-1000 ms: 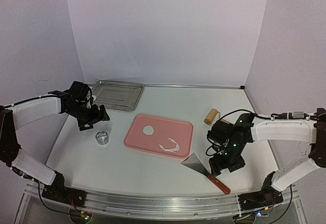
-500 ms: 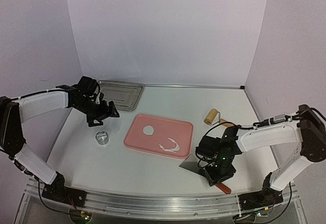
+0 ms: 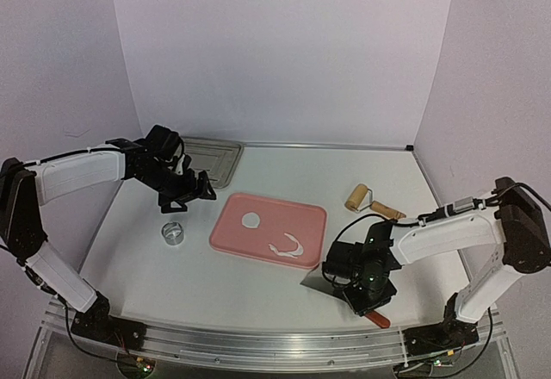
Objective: Roll out the dumpling wrappers from the dough
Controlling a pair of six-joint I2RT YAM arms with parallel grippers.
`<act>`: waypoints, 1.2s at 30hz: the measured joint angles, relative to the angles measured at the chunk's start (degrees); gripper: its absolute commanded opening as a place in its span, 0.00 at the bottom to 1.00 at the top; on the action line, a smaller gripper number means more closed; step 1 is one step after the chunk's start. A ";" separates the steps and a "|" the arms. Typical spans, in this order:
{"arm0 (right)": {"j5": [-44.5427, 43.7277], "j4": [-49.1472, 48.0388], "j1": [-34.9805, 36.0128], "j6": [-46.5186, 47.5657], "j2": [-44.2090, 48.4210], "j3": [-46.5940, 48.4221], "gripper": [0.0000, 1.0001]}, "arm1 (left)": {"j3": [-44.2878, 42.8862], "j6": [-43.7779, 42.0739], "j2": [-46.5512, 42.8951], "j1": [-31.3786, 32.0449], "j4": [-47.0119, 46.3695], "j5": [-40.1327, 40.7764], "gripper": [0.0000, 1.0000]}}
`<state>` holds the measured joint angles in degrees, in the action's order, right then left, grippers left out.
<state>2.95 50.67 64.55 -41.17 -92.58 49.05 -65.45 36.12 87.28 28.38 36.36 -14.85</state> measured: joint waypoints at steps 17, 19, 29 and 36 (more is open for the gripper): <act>-2.27 -0.55 1.38 0.79 -2.15 0.78 0.36 | -0.09 0.88 0.07 0.43 0.05 -0.21 0.96; -1.87 -0.98 1.38 1.43 -2.15 0.69 0.31 | -0.04 0.94 0.04 0.49 -0.11 -0.48 0.95; -2.54 -2.13 1.36 6.96 -1.70 0.39 0.00 | 3.09 -0.39 -0.57 1.30 -3.26 -4.11 0.95; 1.02 -2.54 1.34 8.85 3.74 0.05 0.00 | 5.74 -0.47 -3.18 1.98 -4.63 -6.09 0.94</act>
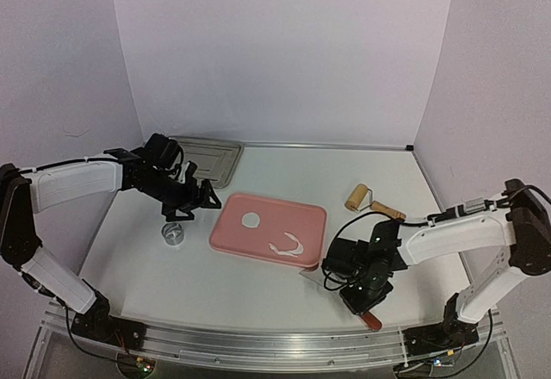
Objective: Roll out the dumpling wrappers from the dough
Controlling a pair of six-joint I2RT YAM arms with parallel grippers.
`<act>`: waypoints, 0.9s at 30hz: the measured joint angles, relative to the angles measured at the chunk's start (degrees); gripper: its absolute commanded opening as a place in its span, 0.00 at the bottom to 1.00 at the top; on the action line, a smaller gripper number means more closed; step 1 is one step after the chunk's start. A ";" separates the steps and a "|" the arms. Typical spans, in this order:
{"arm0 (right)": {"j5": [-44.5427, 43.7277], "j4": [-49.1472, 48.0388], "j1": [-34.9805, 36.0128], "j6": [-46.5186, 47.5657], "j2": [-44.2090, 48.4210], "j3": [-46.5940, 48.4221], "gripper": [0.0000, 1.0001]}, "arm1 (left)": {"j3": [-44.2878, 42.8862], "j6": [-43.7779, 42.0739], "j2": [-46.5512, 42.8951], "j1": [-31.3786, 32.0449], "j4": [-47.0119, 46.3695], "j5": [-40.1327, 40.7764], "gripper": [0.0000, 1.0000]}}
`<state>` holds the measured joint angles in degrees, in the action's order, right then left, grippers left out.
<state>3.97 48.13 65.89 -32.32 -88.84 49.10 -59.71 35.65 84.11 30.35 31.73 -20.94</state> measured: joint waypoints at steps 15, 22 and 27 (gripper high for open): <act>5.73 14.13 0.30 2.19 9.08 17.78 0.00 | 4.34 10.78 -0.49 4.17 -13.89 -9.93 0.98; 0.44 13.38 0.44 5.61 2.97 27.33 0.00 | 2.36 16.93 9.42 8.05 -21.66 -19.49 1.00; -1.66 12.53 0.44 8.95 -0.56 30.39 0.00 | 2.21 21.47 12.47 8.36 -27.80 -24.45 0.99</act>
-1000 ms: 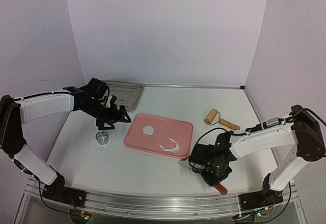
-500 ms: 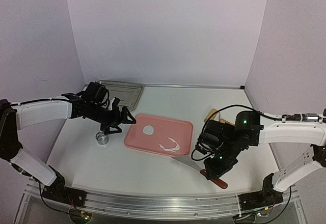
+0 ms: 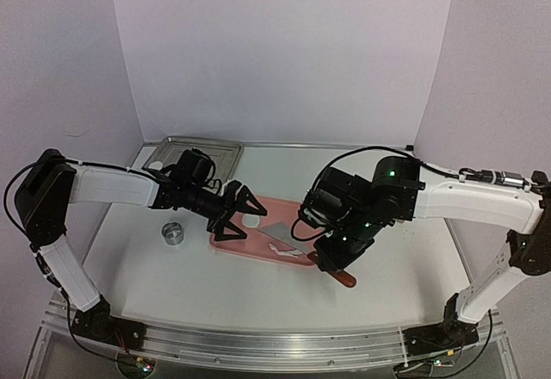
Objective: Roll out the dumpling wrappers from the dough
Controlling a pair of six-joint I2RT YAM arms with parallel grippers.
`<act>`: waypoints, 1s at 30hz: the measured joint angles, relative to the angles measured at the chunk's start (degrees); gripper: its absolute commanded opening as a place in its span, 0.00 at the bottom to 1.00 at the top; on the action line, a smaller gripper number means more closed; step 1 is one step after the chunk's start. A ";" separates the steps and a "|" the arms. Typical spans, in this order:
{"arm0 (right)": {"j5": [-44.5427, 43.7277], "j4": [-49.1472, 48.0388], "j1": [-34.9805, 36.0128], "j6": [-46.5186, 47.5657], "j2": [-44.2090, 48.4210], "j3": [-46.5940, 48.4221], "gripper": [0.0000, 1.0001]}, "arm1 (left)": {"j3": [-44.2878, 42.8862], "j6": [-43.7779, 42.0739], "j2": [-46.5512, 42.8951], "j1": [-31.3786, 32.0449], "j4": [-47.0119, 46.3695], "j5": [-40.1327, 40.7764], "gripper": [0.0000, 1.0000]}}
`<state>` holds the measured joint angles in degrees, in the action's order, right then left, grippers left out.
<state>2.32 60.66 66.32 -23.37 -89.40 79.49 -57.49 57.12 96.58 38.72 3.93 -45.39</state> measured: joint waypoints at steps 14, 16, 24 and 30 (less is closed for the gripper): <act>-3.49 -2.43 0.22 4.95 -1.90 2.27 0.00 | -1.19 7.53 6.24 1.15 -8.87 -9.26 0.36; -3.58 -3.23 0.22 5.38 -2.69 2.29 0.00 | -1.33 9.00 6.51 1.16 -10.56 -10.08 0.26; -5.07 -5.84 0.23 5.72 -4.65 1.39 0.00 | -1.38 13.72 6.46 0.98 -17.60 -11.63 0.00; -9.00 -7.12 0.27 4.90 -5.90 1.25 0.96 | -0.73 14.48 5.41 0.53 -19.25 -9.02 0.00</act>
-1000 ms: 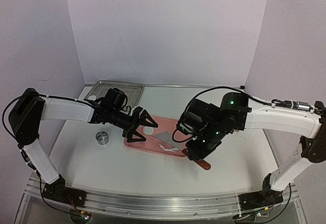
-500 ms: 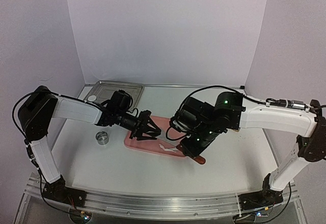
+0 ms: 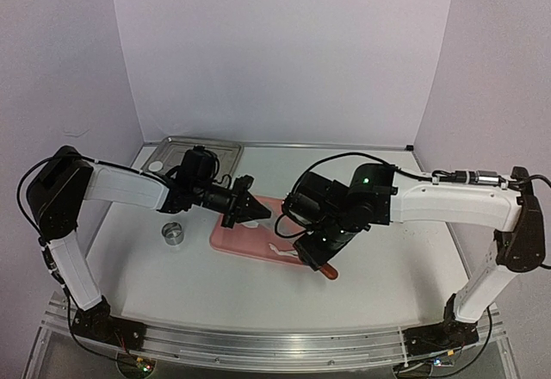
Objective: Roll out the dumpling wrappers from the dough
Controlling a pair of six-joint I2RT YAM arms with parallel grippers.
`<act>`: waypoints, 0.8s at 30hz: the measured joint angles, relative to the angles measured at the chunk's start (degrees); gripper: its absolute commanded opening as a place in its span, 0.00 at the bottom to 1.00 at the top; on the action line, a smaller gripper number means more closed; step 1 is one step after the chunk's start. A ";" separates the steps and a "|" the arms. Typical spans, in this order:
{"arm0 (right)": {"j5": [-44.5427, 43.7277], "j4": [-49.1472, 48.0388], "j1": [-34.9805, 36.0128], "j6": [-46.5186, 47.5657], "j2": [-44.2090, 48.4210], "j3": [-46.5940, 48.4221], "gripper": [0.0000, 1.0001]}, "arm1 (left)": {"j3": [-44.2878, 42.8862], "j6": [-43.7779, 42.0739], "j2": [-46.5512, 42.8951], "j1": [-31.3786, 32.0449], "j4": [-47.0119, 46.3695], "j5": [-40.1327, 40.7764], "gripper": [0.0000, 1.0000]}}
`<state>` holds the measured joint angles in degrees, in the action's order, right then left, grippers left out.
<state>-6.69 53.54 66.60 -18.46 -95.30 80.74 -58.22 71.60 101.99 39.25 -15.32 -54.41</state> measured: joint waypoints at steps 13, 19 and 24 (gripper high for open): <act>13.14 -11.20 -20.22 -2.26 -1.21 7.39 0.98 | 2.87 1.10 -11.96 -9.30 -1.29 13.12 0.00; 30.91 -25.91 -31.49 -12.75 1.55 3.20 0.98 | 2.87 3.61 -15.78 -9.92 -7.85 16.26 0.00; 43.11 -37.02 -33.09 -22.23 2.95 -1.47 0.98 | 3.15 4.90 -16.06 -10.02 -11.12 17.21 0.00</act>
<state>36.43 16.52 33.50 -40.69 -92.35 79.28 -55.07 76.51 85.93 29.23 -26.44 -37.20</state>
